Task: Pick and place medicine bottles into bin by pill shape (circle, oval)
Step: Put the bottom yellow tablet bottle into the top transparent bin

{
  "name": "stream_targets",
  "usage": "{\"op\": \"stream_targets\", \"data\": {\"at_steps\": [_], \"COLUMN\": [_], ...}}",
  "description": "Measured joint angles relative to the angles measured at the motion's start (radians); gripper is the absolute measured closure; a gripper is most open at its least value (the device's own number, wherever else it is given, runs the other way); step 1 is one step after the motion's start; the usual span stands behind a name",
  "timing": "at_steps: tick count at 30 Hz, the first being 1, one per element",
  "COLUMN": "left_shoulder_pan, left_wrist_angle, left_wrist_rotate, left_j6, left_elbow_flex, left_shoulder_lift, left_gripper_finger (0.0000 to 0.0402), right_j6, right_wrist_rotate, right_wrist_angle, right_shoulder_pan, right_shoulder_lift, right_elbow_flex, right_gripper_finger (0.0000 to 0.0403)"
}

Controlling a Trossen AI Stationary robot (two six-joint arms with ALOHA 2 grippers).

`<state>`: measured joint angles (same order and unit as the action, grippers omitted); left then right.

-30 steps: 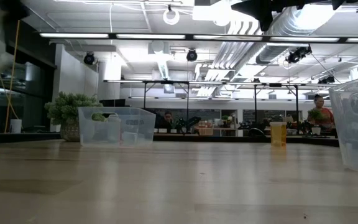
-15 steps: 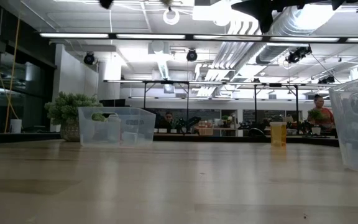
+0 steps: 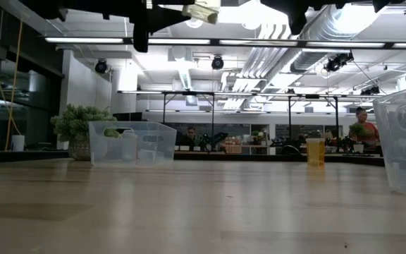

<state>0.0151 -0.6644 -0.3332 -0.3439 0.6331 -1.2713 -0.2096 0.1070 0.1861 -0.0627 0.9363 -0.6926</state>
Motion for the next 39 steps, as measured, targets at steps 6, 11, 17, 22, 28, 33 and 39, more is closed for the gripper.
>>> {"op": "stream_targets", "data": {"at_steps": [6, 11, 17, 22, 28, 33, 39], "left_shoulder_pan": [0.0, 0.0, 0.0, 0.0, 0.0, 0.0, 0.06], "left_wrist_angle": [-0.029, -0.03, -0.031, -0.031, -0.031, -0.031, 0.149], "left_wrist_rotate": [0.001, 0.009, 0.01, 0.01, 0.01, 0.009, 0.013], "left_j6": [0.018, 0.036, 0.034, 0.033, 0.034, 0.084, 0.117], "left_elbow_flex": [-0.002, -0.002, -0.002, -0.002, -0.002, -0.002, 0.038], "left_shoulder_lift": [0.001, 0.002, 0.002, 0.002, 0.002, 0.002, 0.078], "left_gripper_finger": [0.0287, 0.0287, 0.0287, 0.0287, 0.0287, 0.0287, 0.0287], "right_j6": [0.009, 0.012, 0.013, 0.035, 0.035, 0.034, 0.035], "right_wrist_rotate": [0.001, 0.001, -0.042, -0.046, -0.046, -0.046, -0.046], "right_wrist_angle": [0.048, 0.111, 0.12, 0.13, 0.13, 0.13, 0.128], "right_shoulder_pan": [0.044, 0.059, 0.059, 0.059, 0.059, 0.059, 0.059], "right_shoulder_lift": [0.084, 0.13, 0.129, 0.129, 0.129, 0.129, 0.129], "right_elbow_flex": [0.0, 0.0, 0.0, 0.0, 0.0, 0.0, 0.0], "right_gripper_finger": [0.0233, 0.0233, 0.0233, 0.0233, 0.0233, 0.0233, 0.0233]}}
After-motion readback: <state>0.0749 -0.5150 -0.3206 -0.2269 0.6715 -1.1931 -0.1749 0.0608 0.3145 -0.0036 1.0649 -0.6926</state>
